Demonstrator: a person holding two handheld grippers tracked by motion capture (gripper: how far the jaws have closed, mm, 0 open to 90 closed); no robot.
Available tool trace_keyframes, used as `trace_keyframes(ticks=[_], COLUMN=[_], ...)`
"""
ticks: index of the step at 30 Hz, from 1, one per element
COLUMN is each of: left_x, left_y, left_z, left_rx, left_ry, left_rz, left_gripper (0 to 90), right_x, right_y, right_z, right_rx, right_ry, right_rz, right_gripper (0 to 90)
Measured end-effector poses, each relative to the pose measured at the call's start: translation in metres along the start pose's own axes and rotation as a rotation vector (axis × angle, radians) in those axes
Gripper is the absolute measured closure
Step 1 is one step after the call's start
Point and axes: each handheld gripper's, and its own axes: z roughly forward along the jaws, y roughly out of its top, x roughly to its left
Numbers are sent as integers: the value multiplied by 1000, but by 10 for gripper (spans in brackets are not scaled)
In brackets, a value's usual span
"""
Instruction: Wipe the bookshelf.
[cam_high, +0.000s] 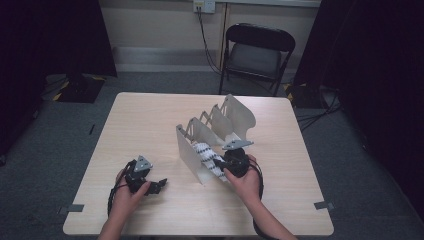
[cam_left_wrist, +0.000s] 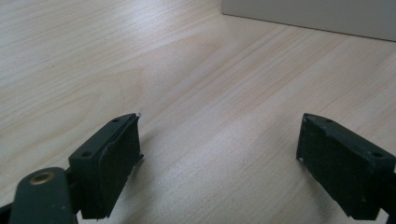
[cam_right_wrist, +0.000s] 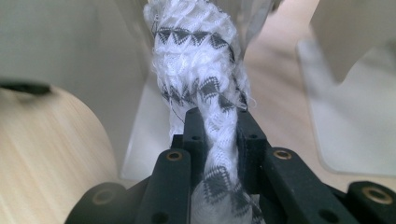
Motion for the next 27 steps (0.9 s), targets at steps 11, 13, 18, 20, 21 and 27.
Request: trace_keyframes(ticks=[11, 13, 18, 20, 21, 27], left_x=[0, 0, 0, 0, 0, 0], left_y=[0, 0, 0, 0, 0, 0], left_z=[0, 0, 0, 0, 0, 0], left_rx=[0, 0, 0, 0, 0, 0], left_ry=[0, 0, -1, -1, -1, 0], left_rz=[0, 0, 0, 0, 0, 0], left_gripper=[133, 133, 133, 133, 133, 133], right_x=[4, 4, -2, -3, -3, 0], right_y=[82, 90, 80, 70, 66, 58], right_z=[-59, -60, -41, -34, -31, -26], right_rx=[-165, -169, -115, -108, -108, -88], right_ry=[-29, -48, -51, -37, -34, -31], right_rz=[-57, -68, -42, -27, -24, -55], right_gripper=[779, 779, 778, 777, 776, 776])
